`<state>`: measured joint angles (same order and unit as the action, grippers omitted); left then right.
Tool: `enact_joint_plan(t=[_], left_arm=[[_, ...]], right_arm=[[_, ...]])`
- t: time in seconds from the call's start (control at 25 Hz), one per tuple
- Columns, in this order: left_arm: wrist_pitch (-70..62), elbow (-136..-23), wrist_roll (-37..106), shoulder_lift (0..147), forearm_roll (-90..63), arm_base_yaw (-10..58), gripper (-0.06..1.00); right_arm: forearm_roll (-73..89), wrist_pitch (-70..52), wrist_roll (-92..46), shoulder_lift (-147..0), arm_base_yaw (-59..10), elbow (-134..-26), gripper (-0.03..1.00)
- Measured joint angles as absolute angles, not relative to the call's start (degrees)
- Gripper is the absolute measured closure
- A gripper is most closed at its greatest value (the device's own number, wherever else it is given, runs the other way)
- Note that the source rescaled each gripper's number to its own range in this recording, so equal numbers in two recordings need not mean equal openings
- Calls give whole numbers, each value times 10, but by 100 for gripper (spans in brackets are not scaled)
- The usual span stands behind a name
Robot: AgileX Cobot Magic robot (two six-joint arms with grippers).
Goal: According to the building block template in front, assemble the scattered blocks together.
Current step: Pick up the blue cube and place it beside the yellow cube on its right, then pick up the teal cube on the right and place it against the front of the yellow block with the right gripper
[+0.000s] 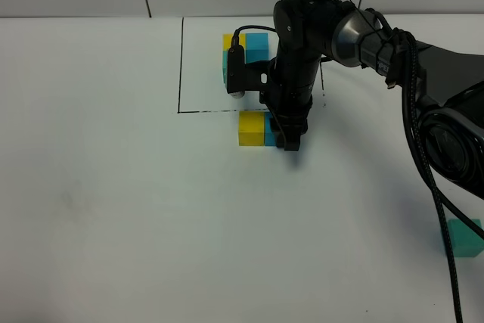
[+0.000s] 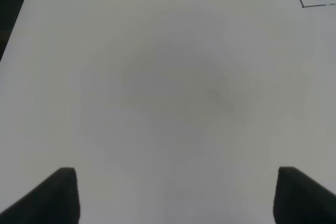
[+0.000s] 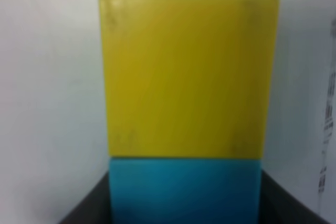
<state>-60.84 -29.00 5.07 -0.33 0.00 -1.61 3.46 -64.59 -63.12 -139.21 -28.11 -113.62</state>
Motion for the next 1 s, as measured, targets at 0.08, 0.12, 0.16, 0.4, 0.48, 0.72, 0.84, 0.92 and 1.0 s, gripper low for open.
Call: enact_joint_plan(t=[0.08,0.12,0.16,0.4,0.48,0.72,0.84,0.92,1.0], left_arm=[[-608,-290,51,-3,0,-16,19],[-608,-290,51,-3,0,-16,19],[-608,-290,51,-3,0,-16,19],[-608,-290,51,-3,0,-16,19],[-608,-290,51,-3,0,-16,19],[-608,-290,51,-3,0,-16,19],[-608,-290,51,-3,0,-16,19],[-608,-290,51,-3,0,-16,19],[-608,-290,51,-3,0,-16,19]], right_arm=[[35,-646,-631,-1392,-281,-1136,94],[35,-646,-631,-1392,-281,-1136,94],[35,-646,-631,-1392,-281,-1136,94],[36,-630,-628,-1394,-281,-1136,63],[36,-628,-624,-1394,-281,-1136,42],[12,-663,-551,-1363,-276,-1134,13],[13,-687,-486,-1328,-251,-1127,13],[13,-687,-433,-1297,-222,-1101,13],[12,-683,-375,-1261,-193,-1050,13]])
